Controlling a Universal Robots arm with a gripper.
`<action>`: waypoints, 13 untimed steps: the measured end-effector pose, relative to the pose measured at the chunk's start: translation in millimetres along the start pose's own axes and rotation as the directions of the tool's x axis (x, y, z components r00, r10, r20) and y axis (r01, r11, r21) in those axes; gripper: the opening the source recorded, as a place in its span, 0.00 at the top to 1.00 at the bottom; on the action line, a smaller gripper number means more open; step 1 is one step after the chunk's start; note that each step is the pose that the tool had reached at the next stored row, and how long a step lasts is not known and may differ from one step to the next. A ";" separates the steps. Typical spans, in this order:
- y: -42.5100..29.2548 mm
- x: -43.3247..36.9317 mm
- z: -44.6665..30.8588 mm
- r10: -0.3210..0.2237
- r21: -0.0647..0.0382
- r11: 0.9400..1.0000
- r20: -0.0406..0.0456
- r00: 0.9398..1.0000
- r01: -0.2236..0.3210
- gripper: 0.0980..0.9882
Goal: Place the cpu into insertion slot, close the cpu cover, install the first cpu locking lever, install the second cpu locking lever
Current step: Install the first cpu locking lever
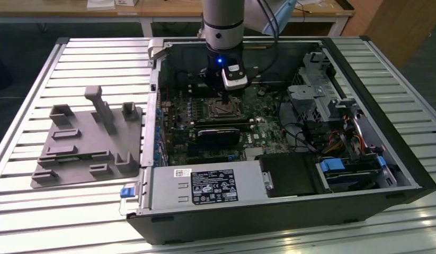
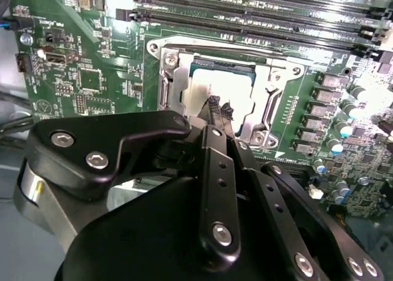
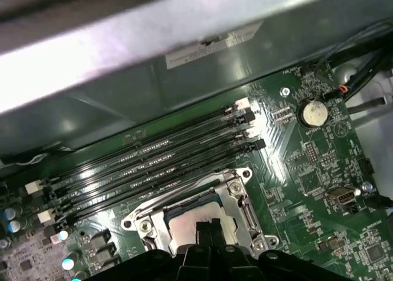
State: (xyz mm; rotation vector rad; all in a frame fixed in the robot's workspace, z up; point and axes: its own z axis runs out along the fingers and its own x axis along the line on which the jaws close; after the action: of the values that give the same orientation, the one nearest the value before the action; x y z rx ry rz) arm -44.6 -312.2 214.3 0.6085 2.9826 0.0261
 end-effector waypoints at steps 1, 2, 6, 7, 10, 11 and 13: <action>0.1 -0.2 -1.3 -0.003 0.000 1.000 0.000 1.000 0.003 1.00; 0.1 -0.3 -2.7 -0.006 -0.001 1.000 0.000 1.000 0.006 1.00; 0.4 -1.0 -10.7 -0.010 -0.001 1.000 0.000 1.000 0.010 1.00; 0.5 -1.2 -12.7 -0.011 -0.001 1.000 0.000 1.000 0.011 1.00; 0.7 -1.8 -18.7 -0.012 -0.002 1.000 0.001 1.000 0.012 1.00; 0.8 -1.9 -20.7 -0.013 -0.002 1.000 0.001 1.000 0.013 1.00; 0.9 -2.2 -23.6 -0.013 -0.002 1.000 0.001 1.000 0.013 1.00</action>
State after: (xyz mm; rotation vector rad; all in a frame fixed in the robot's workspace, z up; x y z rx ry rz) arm -44.5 -312.2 238.0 0.5881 2.9854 0.0275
